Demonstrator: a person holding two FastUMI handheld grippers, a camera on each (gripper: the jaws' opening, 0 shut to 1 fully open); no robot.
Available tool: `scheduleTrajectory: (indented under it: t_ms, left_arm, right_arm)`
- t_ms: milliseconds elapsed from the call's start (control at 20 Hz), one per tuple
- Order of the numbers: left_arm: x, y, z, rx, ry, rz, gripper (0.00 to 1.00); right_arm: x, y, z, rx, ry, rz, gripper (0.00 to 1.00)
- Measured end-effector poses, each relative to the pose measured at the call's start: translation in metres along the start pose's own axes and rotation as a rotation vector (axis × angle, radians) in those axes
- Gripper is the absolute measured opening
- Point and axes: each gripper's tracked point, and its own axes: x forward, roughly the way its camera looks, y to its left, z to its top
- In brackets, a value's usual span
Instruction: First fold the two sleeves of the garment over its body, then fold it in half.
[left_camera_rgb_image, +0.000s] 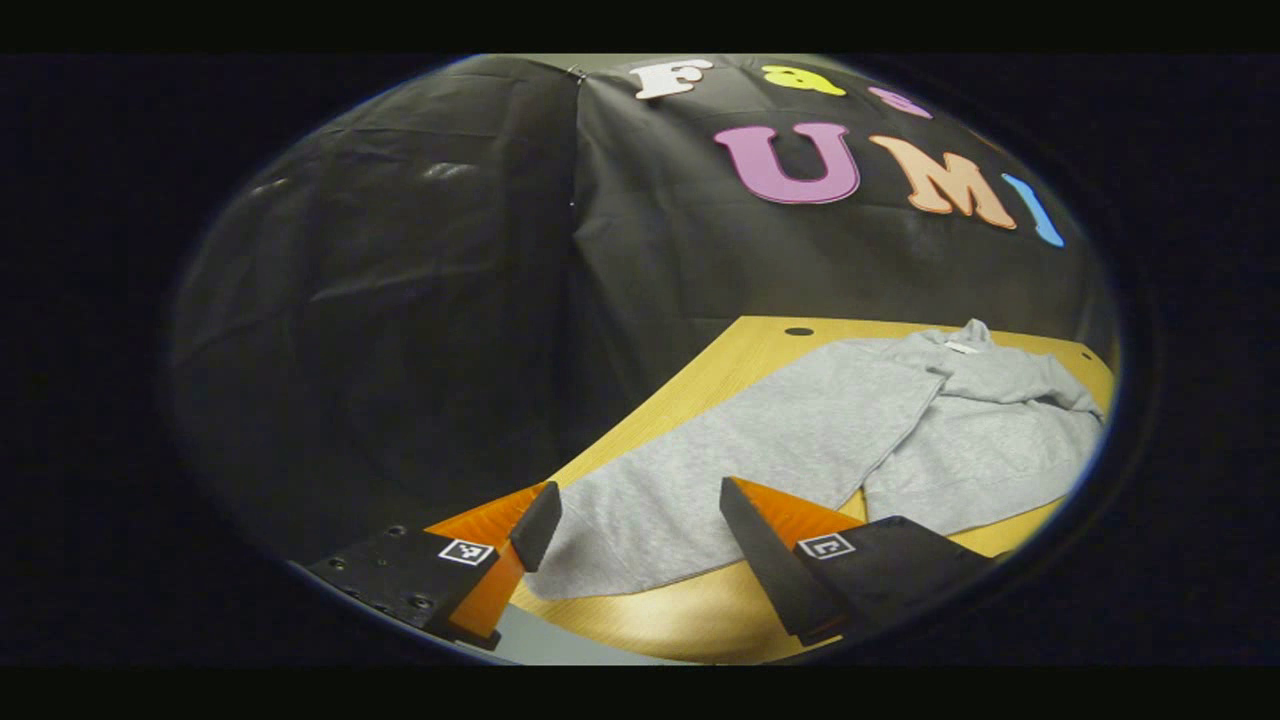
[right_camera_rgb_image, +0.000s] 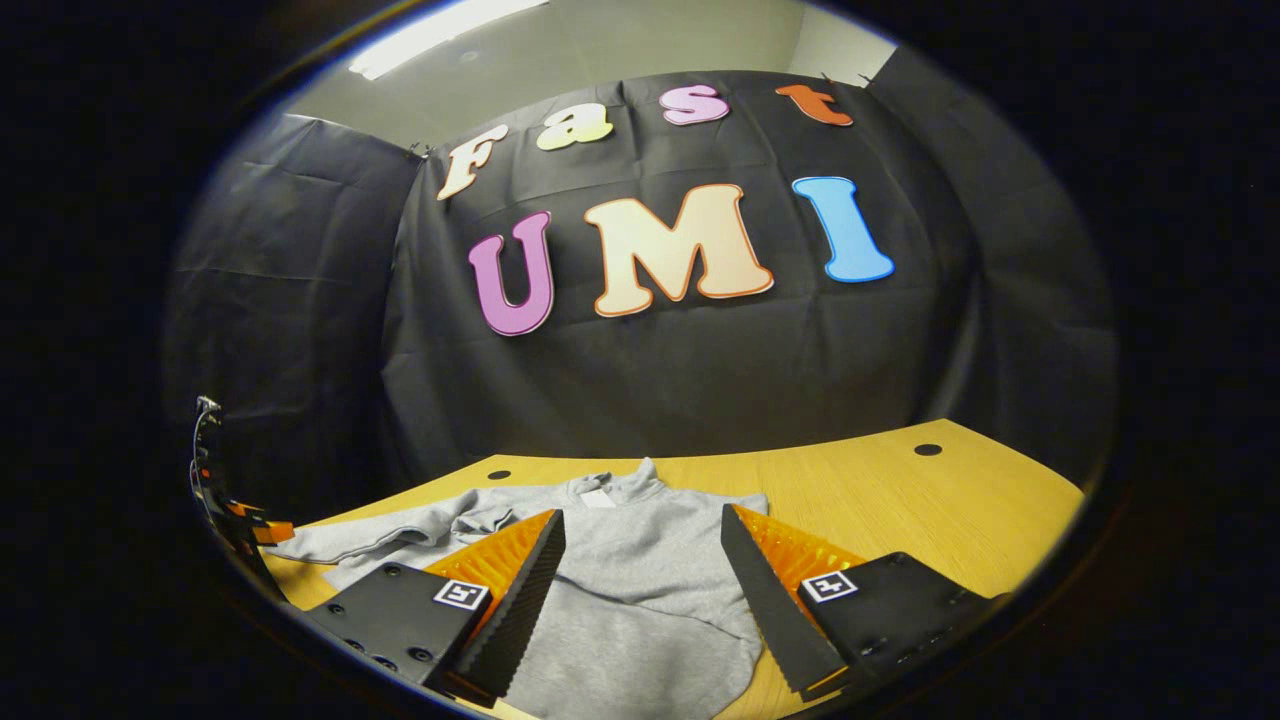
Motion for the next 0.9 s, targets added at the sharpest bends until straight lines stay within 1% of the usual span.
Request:
scheduleTrajectory:
  t_ms: [250,350,450,500,650,750,900]
  left_arm:
    - [0.011,0.008,-0.031,-0.014,0.095,0.027,0.94]
    - [0.011,0.009,-0.03,-0.016,0.087,0.031,0.94]
    - [0.012,0.007,-0.035,-0.014,0.104,0.03,0.94]
    - [0.014,0.007,-0.034,-0.014,0.101,0.026,0.95]
    - [0.015,0.0,-0.036,-0.021,0.103,0.0,0.94]
    - [0.015,-0.002,-0.036,-0.05,0.084,-0.021,0.9]
    - [0.014,-0.008,-0.038,-0.07,0.083,-0.025,0.76]
  right_arm:
    - [-0.001,-0.013,-0.005,0.013,0.003,-0.02,0.97]
    - [-0.002,-0.015,-0.005,0.015,-0.001,-0.024,0.97]
    - [-0.002,-0.014,-0.005,0.013,-0.002,-0.026,0.97]
    - [-0.003,-0.015,-0.005,0.01,-0.003,-0.027,0.97]
    - [-0.003,-0.015,-0.005,0.008,-0.006,-0.028,0.97]
    - [-0.003,-0.014,-0.006,0.012,0.0,-0.026,0.97]
    - [-0.003,-0.014,-0.009,0.01,0.007,-0.026,0.97]
